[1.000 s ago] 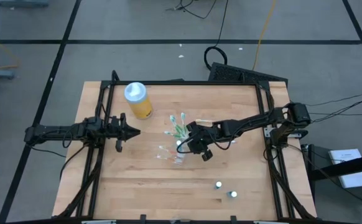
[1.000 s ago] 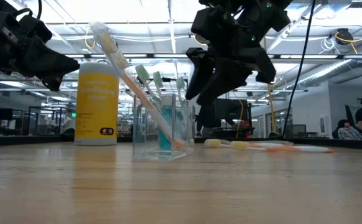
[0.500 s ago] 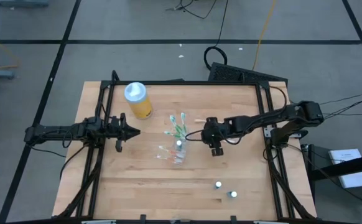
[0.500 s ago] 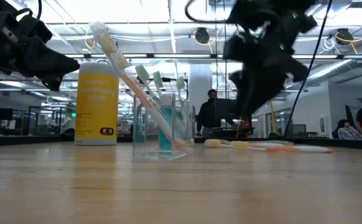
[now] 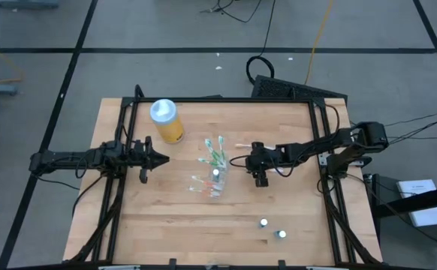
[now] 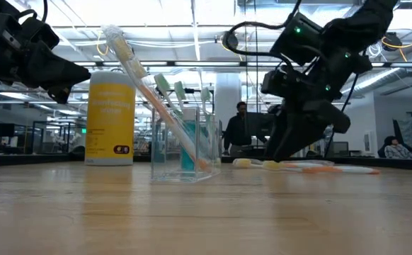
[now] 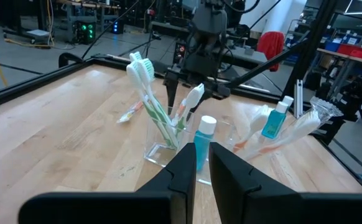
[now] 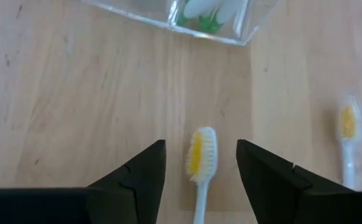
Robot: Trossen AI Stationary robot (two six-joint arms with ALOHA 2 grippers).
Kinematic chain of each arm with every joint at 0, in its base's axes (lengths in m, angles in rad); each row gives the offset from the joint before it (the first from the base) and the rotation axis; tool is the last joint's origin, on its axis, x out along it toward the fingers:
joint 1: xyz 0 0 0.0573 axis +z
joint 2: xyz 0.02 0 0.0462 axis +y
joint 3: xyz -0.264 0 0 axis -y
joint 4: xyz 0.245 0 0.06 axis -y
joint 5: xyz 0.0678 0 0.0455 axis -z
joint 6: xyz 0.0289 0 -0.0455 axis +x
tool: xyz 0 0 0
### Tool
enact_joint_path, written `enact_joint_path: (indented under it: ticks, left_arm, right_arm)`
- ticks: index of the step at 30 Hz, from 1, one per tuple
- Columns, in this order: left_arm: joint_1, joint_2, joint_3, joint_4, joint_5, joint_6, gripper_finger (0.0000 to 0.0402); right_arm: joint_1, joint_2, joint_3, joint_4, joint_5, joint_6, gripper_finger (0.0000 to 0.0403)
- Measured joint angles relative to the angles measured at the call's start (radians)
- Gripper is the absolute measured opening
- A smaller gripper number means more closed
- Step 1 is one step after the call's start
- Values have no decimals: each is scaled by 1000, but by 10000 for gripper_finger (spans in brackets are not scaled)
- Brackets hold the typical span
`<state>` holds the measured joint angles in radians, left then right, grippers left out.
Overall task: Pick & Place toothbrushing station
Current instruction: Put the orange toothbrush into the transparent organizer
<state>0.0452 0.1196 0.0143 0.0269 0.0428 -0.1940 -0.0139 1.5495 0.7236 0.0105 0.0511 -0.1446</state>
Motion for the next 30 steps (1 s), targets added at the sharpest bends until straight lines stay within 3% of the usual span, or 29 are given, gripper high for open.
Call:
enact_joint_path:
  ticks: [14,30]
  left_arm:
    - [0,0,0,0,0,0,49]
    - [0,0,0,0,0,0,49]
  right_arm:
    - [-26,95,-4,49,-8,-16,183]
    - [-69,100,-4,27,-3,-10,109]
